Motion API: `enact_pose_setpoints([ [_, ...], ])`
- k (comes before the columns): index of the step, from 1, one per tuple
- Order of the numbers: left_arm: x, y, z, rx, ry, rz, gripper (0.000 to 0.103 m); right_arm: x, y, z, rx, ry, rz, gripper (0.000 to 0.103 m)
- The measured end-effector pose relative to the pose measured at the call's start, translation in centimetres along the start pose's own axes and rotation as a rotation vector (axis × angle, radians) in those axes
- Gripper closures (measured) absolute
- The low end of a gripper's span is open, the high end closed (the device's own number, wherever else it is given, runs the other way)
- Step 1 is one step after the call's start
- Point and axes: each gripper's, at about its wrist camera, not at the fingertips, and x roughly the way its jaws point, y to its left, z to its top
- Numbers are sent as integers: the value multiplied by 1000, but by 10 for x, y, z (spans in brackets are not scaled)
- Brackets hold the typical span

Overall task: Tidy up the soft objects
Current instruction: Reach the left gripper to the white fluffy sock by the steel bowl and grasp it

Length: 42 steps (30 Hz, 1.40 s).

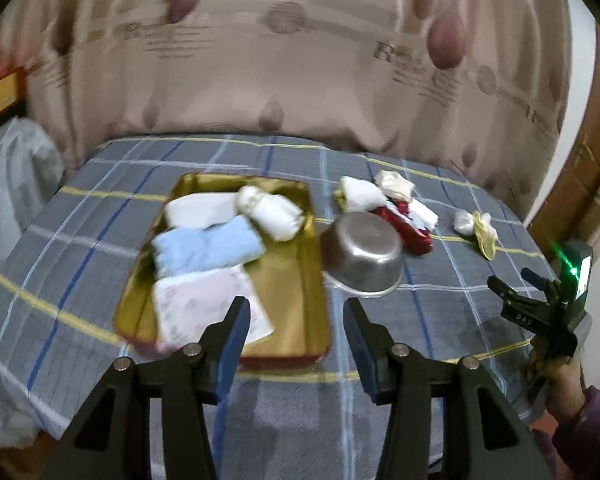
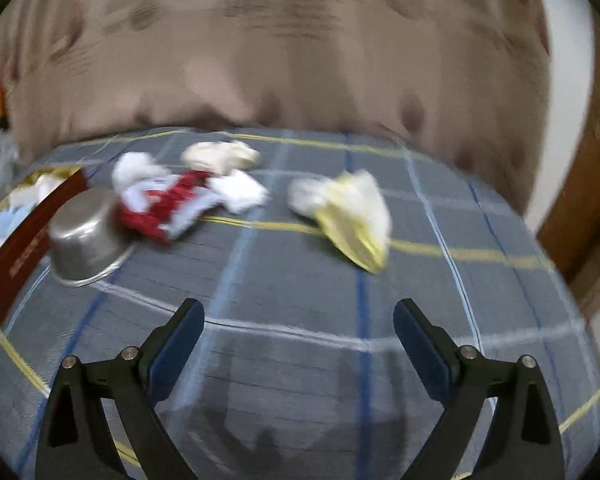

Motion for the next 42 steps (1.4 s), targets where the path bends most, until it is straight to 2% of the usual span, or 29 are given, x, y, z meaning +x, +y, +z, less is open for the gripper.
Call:
enact_pose_setpoints([
  [7, 38, -44, 34, 113, 20, 12, 53, 20, -16, 2, 53, 96, 8, 8],
  [12, 76, -69, 61, 170, 40, -23, 53, 25, -23, -4, 81, 126, 26, 7],
  [16, 112, -80, 98, 135, 111, -135, 53, 24, -22, -5, 76, 123, 35, 6],
  [23, 191, -84, 151, 20, 280, -267, 53, 25, -24, -5, 84, 126, 53, 6],
  [27, 219, -85, 158, -4, 328, -271, 53, 27, -22, -5, 78, 137, 65, 6],
  [31, 244, -81, 159, -12, 372, -239, 53, 28, -22, -4, 77, 143, 75, 6],
  [37, 264, -75, 158, -28, 380, -215, 53, 30, -21, -4, 72, 154, 85, 6],
  [40, 273, -71, 157, -54, 399, -245, 52, 31, -20, -4, 70, 158, 87, 6],
  [42, 276, -74, 156, -43, 397, -238, 50, 31, -20, -4, 70, 161, 88, 6],
])
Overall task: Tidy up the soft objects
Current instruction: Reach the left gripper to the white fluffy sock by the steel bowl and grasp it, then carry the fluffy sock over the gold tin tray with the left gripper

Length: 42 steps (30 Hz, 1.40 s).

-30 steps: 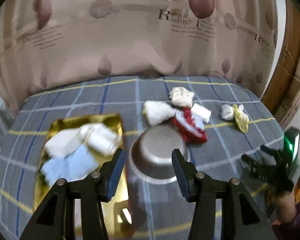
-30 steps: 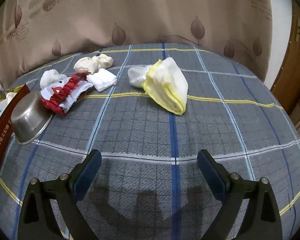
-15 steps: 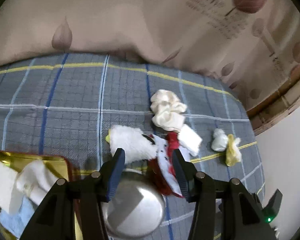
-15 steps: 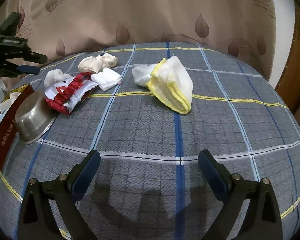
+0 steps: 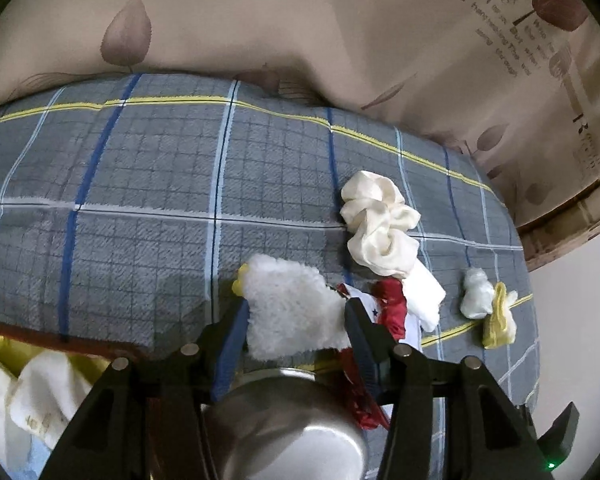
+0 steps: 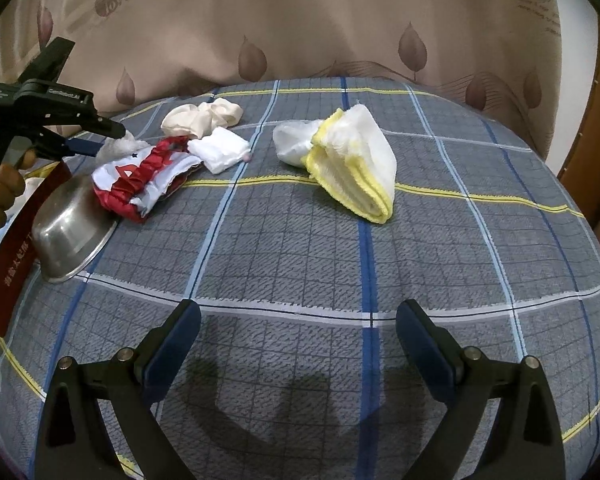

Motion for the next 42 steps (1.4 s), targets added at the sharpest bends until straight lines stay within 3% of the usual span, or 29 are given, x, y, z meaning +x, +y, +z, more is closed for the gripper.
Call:
enact_pose_setpoints([
  [4, 9, 3, 1, -33, 9, -9, 48, 0, 0, 0, 1, 2, 0, 6],
  [7, 22, 5, 1, -54, 61, -20, 49, 0, 0, 0, 1, 6, 1, 6],
  [8, 27, 6, 0, -56, 84, -21, 51, 1, 0, 0, 2, 7, 1, 6],
  [9, 30, 6, -1, -51, 90, -8, 62, 1, 0, 0, 2, 9, 1, 6],
  [12, 30, 2, -2, -24, 73, 38, 77, 2, 0, 0, 2, 15, 1, 6],
  [15, 23, 3, -2, -21, 33, 42, 82, 3, 0, 0, 4, 19, 0, 6],
  [20, -18, -1, -6, -34, -131, 42, 82, 5, -1, 1, 4, 26, -2, 6],
  [26, -61, -14, -31, -28, -218, 30, 82, 6, -2, 1, 4, 29, -4, 6],
  [37, -108, -26, -105, -14, -260, 37, 81, 7, -2, 1, 1, 36, -12, 5],
  [42, -134, -19, -142, -12, -295, 88, 81, 8, -1, 1, -4, 40, -20, 5],
])
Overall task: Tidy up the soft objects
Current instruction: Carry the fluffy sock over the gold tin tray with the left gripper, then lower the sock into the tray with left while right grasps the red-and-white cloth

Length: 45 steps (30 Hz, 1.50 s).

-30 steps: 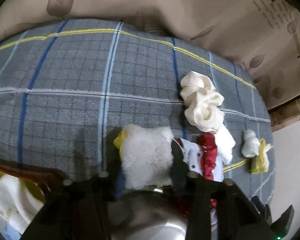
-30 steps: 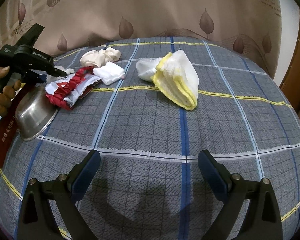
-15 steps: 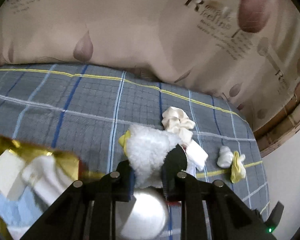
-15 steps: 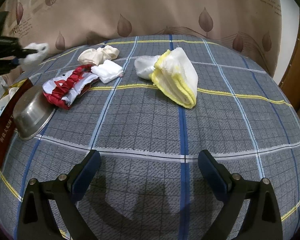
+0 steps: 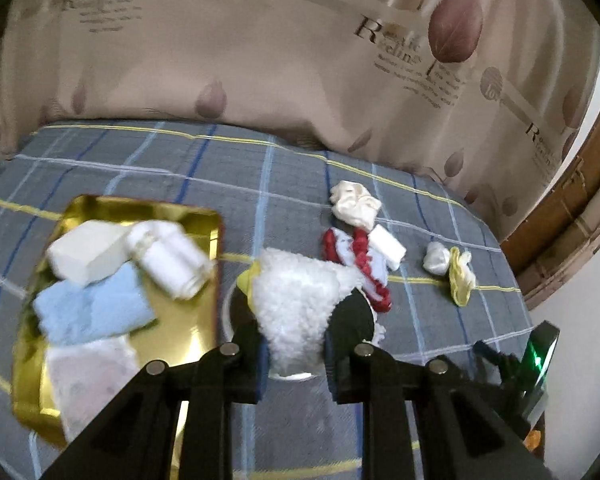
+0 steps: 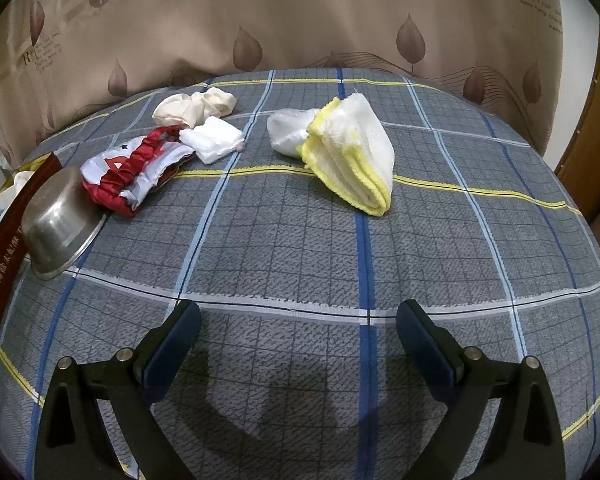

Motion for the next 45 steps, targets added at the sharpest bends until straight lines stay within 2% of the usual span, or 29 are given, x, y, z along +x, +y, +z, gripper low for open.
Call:
enact_pose_setpoints([
  [4, -22, 14, -19, -16, -26, 40, 81, 0, 1, 0, -6, 4, -13, 5],
  [10, -54, 41, -50, -54, -91, 138, 81, -6, 1, -1, -4, -22, -19, 5],
  [14, -68, 57, -66, -99, -116, 143, 81, -13, 2, -1, 1, -41, 11, 5],
  [19, -72, 68, -75, -111, -121, 146, 81, -21, 18, 8, 66, -7, 130, 5],
  [26, -76, 77, -78, -131, -130, 129, 81, -31, 76, 71, 47, 36, 269, 5],
  [29, -78, 80, -77, -138, -132, 121, 80, -29, 110, 98, -38, 4, 241, 5],
  [31, -80, 82, -77, -141, -135, 121, 80, -18, 129, 112, -89, 17, 207, 10],
  [32, -80, 84, -77, -144, -136, 121, 80, -11, 135, 117, -97, 36, 199, 26],
  [33, -81, 84, -76, -146, -137, 119, 80, -1, 138, 122, -97, 63, 193, 37],
  [34, -81, 86, -76, -149, -136, 117, 80, 9, 141, 125, -89, 92, 189, 39],
  [37, -82, 88, -77, -155, -135, 116, 80, 24, 139, 130, -58, 115, 164, 39],
  [40, -80, 90, -77, -157, -128, 114, 80, 37, 140, 136, -14, 152, 197, 39],
  [42, -77, 89, -77, -153, -120, 113, 80, 42, 145, 139, -13, 156, 171, 39],
  [45, -75, 88, -78, -148, -112, 115, 80, 58, 149, 141, -11, 209, 140, 39],
])
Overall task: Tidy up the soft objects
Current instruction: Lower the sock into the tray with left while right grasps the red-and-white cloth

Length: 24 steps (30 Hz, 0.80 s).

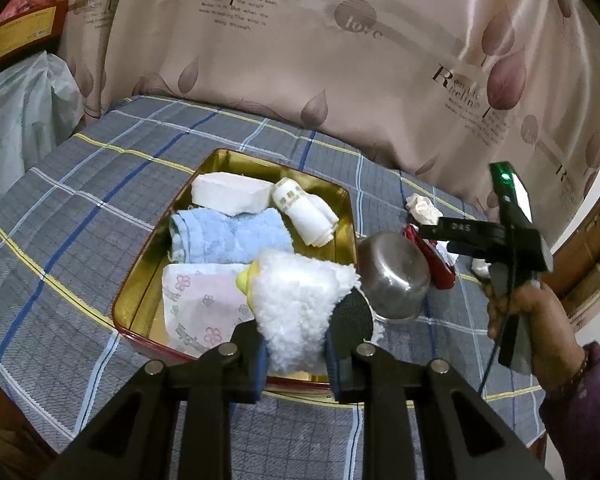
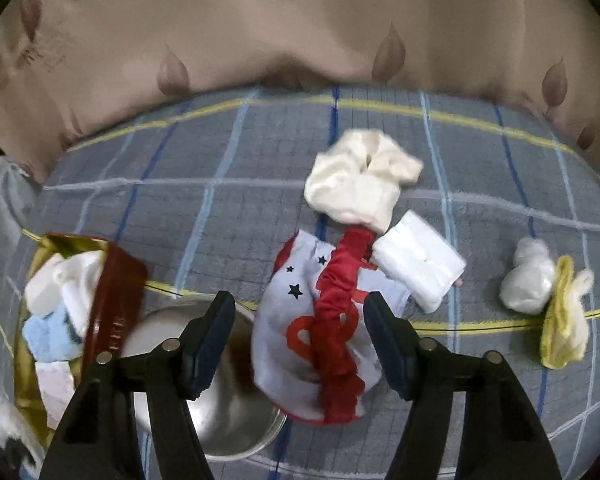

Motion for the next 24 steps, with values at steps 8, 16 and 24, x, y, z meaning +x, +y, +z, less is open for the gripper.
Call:
enact_pose_setpoints([
  [8, 1, 3, 1, 0, -3, 11, 80, 13, -10, -4, -8, 28, -34, 85],
  [16, 2, 10, 10, 21, 0, 17, 79, -17, -55, -20, 83, -44, 112, 88],
  [24, 32, 6, 31, 100, 34, 11, 79, -65, -86, -53, 131, -126, 199, 88],
])
